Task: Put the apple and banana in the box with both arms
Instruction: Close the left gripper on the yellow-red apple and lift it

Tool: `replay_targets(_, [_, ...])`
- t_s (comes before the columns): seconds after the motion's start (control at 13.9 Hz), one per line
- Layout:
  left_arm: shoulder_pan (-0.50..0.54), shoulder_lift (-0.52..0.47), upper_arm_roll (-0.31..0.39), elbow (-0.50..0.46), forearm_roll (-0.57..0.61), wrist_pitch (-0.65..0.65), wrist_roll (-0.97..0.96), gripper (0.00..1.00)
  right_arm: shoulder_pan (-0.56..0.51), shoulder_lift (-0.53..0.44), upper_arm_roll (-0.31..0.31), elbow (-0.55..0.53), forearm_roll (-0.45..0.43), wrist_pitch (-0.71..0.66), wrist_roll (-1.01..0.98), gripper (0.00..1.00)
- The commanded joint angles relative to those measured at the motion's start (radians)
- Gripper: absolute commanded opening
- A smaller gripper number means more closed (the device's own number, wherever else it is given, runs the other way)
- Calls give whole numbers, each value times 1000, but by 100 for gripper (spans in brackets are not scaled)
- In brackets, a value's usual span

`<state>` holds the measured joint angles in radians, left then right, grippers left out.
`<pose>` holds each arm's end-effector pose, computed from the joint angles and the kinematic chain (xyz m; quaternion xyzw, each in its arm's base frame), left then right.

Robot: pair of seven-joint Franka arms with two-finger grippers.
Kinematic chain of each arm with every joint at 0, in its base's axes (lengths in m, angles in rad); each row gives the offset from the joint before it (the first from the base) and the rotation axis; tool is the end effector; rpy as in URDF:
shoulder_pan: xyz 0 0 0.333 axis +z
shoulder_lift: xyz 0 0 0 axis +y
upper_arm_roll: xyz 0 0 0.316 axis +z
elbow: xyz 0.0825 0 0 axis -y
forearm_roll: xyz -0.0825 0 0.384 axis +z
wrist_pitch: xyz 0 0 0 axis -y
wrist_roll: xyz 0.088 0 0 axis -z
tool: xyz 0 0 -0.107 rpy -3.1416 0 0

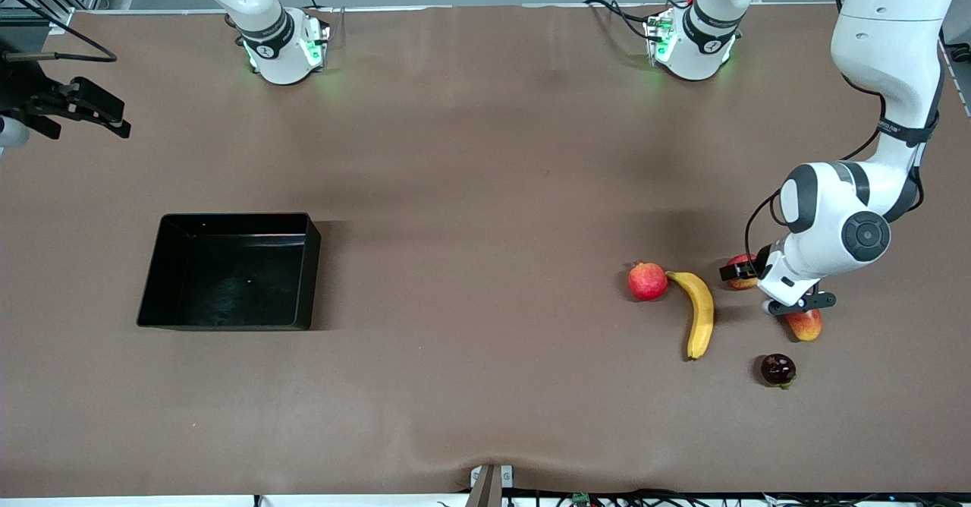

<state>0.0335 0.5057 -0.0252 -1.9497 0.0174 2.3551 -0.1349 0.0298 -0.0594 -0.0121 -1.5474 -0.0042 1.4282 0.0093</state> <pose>0.6092 0.0057 0.2095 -0.9965 -0.0663 0.0499 0.0028 0.5208 0.0085 0.6552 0.9995 0.0040 -0.0299 0.0021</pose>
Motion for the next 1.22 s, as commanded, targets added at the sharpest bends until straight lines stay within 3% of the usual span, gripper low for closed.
replay_targets(0.0, [5,0,-2,3,19,-3,37,11,15,-11,-5,-10,-22,3,20,100])
replay_targets(0.07, [5,-3,-2,5,19,-5,41,0,15,-11,-5,-10,-20,3,21,100])
replay_targets(0.72, [-4,-139,-25,54,19,-153,37,0,16,-8,-5,-16,-22,11,20,100])
replay_targets(1.15, [-6,-179,-74,98,18,-275,20,0,-63,3,-12,-241,-22,255,1,100])
